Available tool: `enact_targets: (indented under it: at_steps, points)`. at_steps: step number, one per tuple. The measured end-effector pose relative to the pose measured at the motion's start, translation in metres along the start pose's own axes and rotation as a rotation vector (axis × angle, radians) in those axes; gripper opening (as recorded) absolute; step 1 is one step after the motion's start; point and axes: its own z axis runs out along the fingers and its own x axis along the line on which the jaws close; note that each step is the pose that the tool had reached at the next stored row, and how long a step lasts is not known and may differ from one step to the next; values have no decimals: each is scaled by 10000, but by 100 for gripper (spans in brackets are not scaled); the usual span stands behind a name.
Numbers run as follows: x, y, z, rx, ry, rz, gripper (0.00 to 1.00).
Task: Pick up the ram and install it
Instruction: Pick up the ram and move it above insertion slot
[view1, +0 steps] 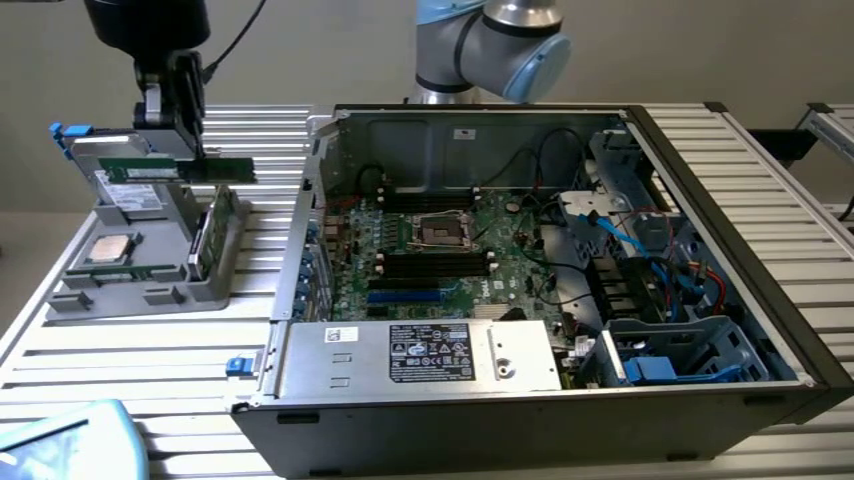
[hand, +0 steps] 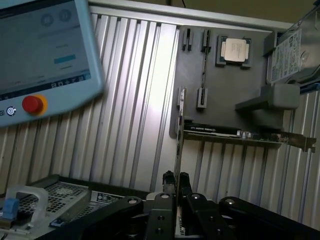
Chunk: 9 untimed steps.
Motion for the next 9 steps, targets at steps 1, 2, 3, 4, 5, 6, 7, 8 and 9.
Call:
enact_targets:
  at_steps: [1, 2, 3, 4, 5, 6, 7, 8, 9]
  points:
    - [3, -17, -2, 28, 4, -1, 14]
    - [6, -36, -4, 52, 8, -2, 14]
    - [9, -57, -6, 70, 11, -1, 14]
    - [13, -83, -9, 80, 11, -1, 14]
    - [17, -109, -12, 88, 13, -1, 14]
    - [21, -135, -15, 94, 14, -1, 14]
    - [25, -162, -18, 99, 15, -1, 14]
    - [29, -188, -20, 104, 16, 0, 14]
    - [33, -215, -23, 110, 17, 0, 14]
